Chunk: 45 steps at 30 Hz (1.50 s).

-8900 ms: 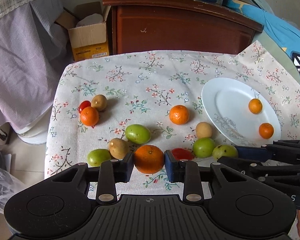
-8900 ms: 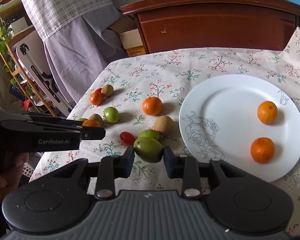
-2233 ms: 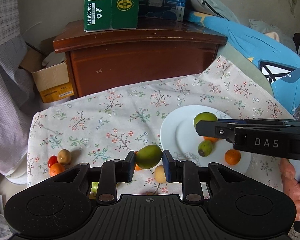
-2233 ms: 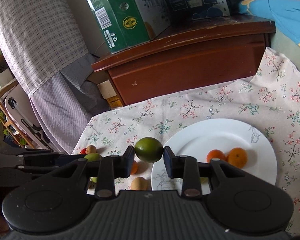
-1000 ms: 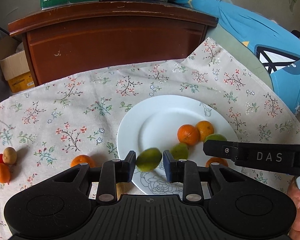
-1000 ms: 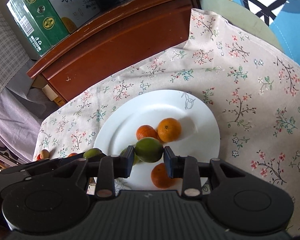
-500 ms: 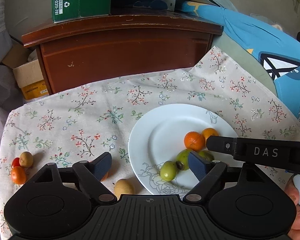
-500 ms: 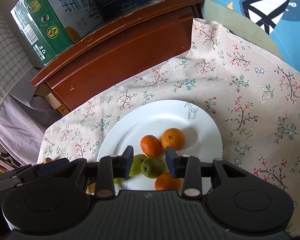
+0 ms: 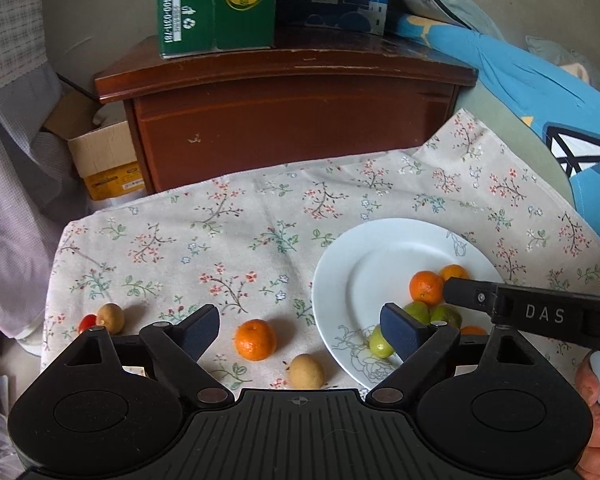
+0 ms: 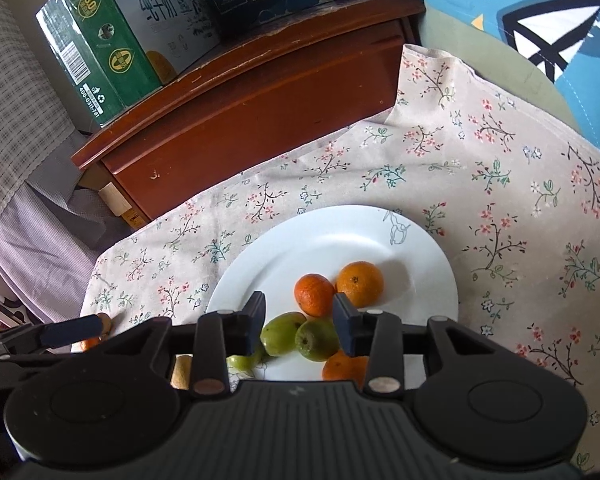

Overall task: Organize fruits
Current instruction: 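Open both grippers to drop the green fruits onto the plate, then withdraw both grippers from the plate toward the remaining fruits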

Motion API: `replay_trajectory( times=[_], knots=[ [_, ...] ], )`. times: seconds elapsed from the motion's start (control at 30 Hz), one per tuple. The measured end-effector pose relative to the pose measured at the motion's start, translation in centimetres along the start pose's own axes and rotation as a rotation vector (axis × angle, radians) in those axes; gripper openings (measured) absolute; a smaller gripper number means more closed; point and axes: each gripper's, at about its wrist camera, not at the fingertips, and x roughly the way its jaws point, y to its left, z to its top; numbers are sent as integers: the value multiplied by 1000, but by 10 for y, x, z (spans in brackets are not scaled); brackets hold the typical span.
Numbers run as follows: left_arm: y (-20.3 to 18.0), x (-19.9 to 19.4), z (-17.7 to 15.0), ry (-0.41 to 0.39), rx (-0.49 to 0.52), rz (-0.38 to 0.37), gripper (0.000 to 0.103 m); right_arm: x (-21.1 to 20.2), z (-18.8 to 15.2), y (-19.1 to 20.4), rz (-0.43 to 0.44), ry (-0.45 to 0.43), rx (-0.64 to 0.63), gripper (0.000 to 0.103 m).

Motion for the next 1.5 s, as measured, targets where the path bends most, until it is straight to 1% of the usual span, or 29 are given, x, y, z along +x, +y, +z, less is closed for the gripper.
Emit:
replay_trajectory(
  times=[0.23,0.37,0.47,0.63,0.9,1.07,1.33,1.4,1.5],
  knots=[
    [34,-17,10,-20,-85,42,90,0,-5,13,21,-1,-66,39],
    [46,-22,8,-26,-99,72,90,1,-9,23,43,1,-117,39],
    [55,-24,6,-25,-105,99,90,2,-14,31,81,11,-147,40],
    [72,-24,0,-18,-135,112,90,4,-25,48,137,29,-215,39],
    [101,-21,-14,3,-194,152,90,13,-47,74,237,101,-295,40],
    [113,-18,-21,19,-202,130,90,20,-58,88,274,145,-338,40],
    [115,-8,-39,51,-124,103,88,33,-73,96,286,175,-394,39],
    [117,-3,-44,82,-115,108,88,37,-76,95,284,185,-400,39],
    [119,-2,-50,98,-103,78,85,41,-78,97,288,191,-410,39]
  ],
)
